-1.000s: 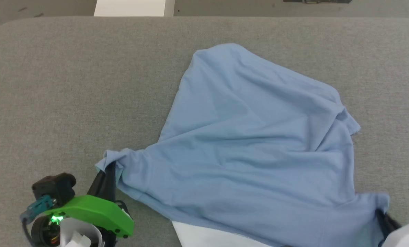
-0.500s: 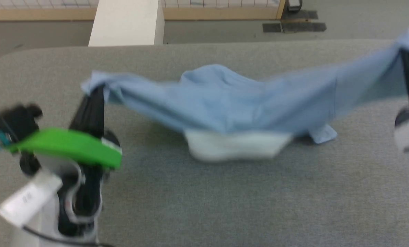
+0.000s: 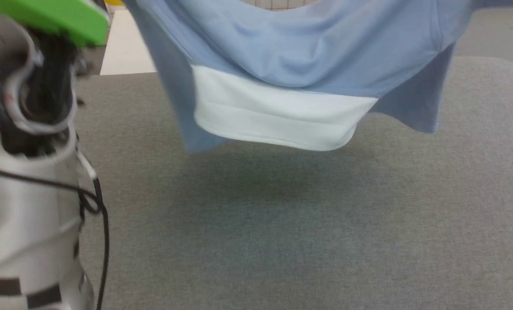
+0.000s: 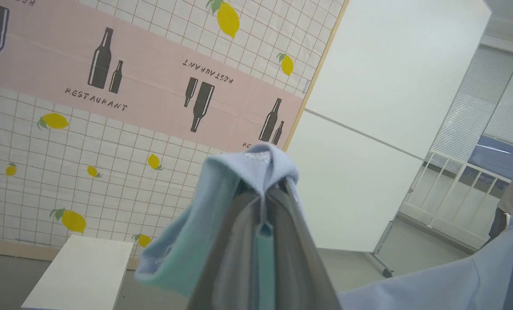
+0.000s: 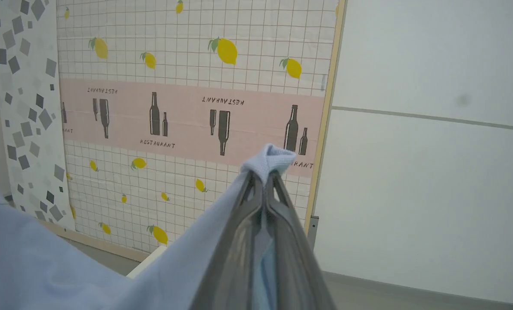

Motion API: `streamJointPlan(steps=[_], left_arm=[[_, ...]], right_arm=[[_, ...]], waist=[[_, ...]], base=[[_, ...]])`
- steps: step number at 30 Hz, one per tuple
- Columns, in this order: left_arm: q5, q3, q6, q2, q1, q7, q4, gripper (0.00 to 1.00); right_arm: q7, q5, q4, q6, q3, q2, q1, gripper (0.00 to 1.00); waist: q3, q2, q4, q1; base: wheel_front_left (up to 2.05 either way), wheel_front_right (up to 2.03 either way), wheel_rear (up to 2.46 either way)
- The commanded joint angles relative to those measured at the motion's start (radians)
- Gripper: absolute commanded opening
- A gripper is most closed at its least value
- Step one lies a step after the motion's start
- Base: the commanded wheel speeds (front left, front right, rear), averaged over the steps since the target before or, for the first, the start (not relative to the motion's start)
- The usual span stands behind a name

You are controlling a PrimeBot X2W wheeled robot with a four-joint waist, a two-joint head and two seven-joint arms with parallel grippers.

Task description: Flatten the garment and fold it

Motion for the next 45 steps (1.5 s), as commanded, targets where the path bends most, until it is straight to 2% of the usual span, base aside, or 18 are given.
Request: streamJointPlan(steps=[1,8,11,15,20,26,33,39,45], left_arm=[[-0.001,-0.002,0.007,0.008,-0.047,0.016,0.009,0.00],[0.027,-0.021,0.062,0.043,-0.199,0.129,0.112,0.00],[0.055,-0.031,0.090,0.050,-0.239,0.146,0.167,0.00],[0.106,-0.055,0.101,0.060,-0.317,0.129,0.250,0.00],[0.161,-0.074,0.101,0.045,-0.468,0.042,0.359,0.00],[0.167,-0.056,0.072,-0.003,-0.638,-0.131,0.460,0.00],[0.119,-0.019,0.008,-0.034,-0.640,-0.278,0.561,0.00],[0.057,-0.003,-0.039,-0.035,-0.535,-0.260,0.586,0.00],[-0.013,0.001,-0.055,-0.035,-0.371,-0.166,0.467,0.00]], right_arm=[[0.009,0.003,0.010,-0.002,0.005,-0.003,-0.034,0.00],[0.082,0.012,0.115,-0.002,0.017,0.001,-0.140,0.00],[0.093,0.001,0.181,-0.002,0.027,0.004,-0.189,0.00],[0.068,-0.026,0.281,-0.002,0.038,0.004,-0.286,0.00],[-0.016,-0.090,0.414,-0.002,0.069,-0.004,-0.443,0.00],[-0.144,-0.145,0.561,-0.002,0.097,-0.019,-0.619,0.00],[-0.267,-0.164,0.710,-0.002,0.123,-0.043,-0.661,0.00],[-0.305,-0.093,0.765,-0.002,0.143,-0.077,-0.585,0.00],[-0.273,0.039,0.685,-0.002,0.144,-0.126,-0.439,0.00]], waist=[[0.009,0.0000,-0.012,0.0000],[0.054,0.0000,-0.042,0.0000],[0.090,0.0000,-0.049,0.0000],[0.169,0.0000,-0.056,0.0000],[0.283,0.0000,-0.053,0.0000],[0.401,0.0000,-0.036,0.0000],[0.484,0.0000,-0.015,0.0000],[0.500,0.0000,0.000,0.0000],[0.451,0.0000,0.016,0.0000]], base=[[0.00,0.00,0.00],[0.00,0.00,0.00],[0.00,0.00,0.00],[0.00,0.00,0.00],[0.00,0.00,0.00],[0.00,0.00,0.00],[0.00,0.00,0.00],[0.00,0.00,0.00],[0.00,0.00,0.00]])
